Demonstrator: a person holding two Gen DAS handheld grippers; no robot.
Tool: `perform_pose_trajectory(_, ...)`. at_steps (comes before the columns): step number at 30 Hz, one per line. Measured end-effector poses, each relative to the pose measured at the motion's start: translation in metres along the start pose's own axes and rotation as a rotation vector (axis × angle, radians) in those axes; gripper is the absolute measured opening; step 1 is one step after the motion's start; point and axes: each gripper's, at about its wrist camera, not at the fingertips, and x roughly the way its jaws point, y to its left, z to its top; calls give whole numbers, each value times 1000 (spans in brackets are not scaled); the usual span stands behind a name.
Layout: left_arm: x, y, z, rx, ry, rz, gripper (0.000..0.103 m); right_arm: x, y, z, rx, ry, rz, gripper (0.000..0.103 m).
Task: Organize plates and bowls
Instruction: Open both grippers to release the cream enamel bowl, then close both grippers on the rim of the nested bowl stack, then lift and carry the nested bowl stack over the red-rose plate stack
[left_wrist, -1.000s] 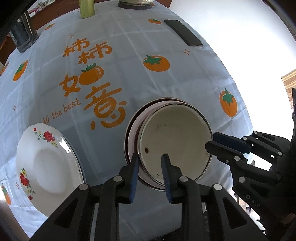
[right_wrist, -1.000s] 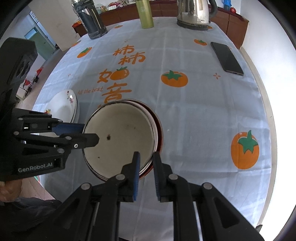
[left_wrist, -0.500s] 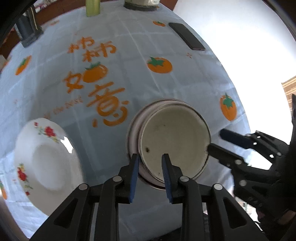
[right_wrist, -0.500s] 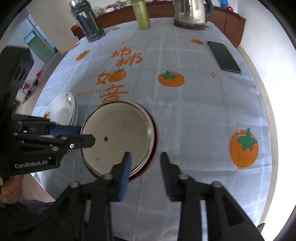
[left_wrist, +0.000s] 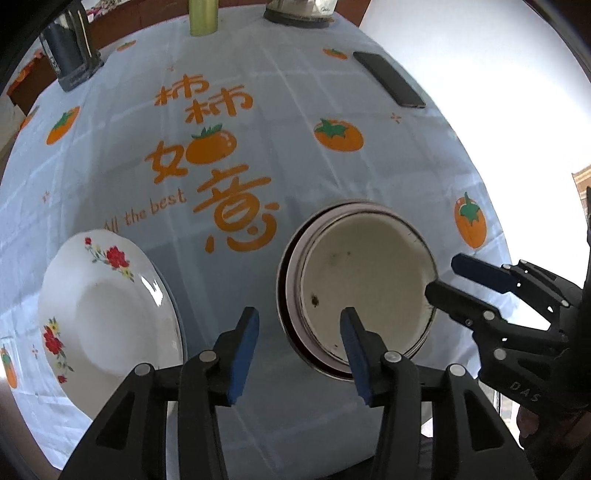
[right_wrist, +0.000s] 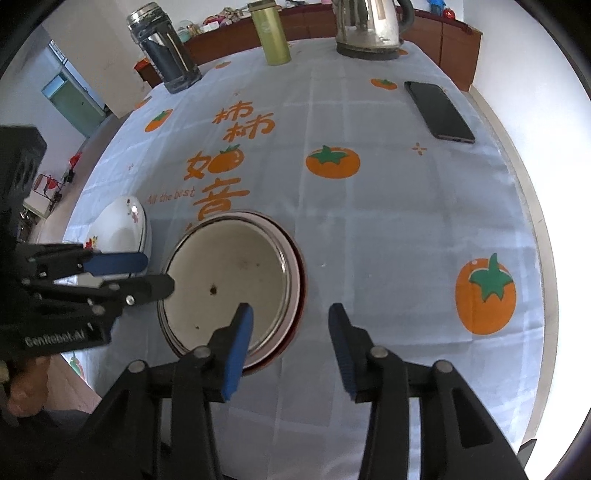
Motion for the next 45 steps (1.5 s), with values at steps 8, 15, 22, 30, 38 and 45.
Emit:
perform_pose_trajectory(8, 8, 0, -1, -12, 15, 1, 49, 11, 0, 3, 8, 13, -8, 43)
perform_pose_trajectory(15, 14, 2, -2, -19, 34, -2, 49, 22, 2, 2, 4, 34, -10, 28)
perform_pose_trajectory(22, 16, 4, -3, -26, 43, -15, 40, 23, 2, 1, 4, 33, -19, 24)
perform_pose_trajectory(30, 19, 0, -4, -9, 49, -11, 34, 24, 2, 1, 9, 18, -20, 24)
perform_pose_trajectory(38, 16, 1, -7, -8, 52, -17, 33, 21, 2, 0, 15, 19, -13, 23)
perform_pose_trajectory(45, 2, 1, -10, 0, 30, -10, 33, 10, 11, 2, -9, 12, -19, 23)
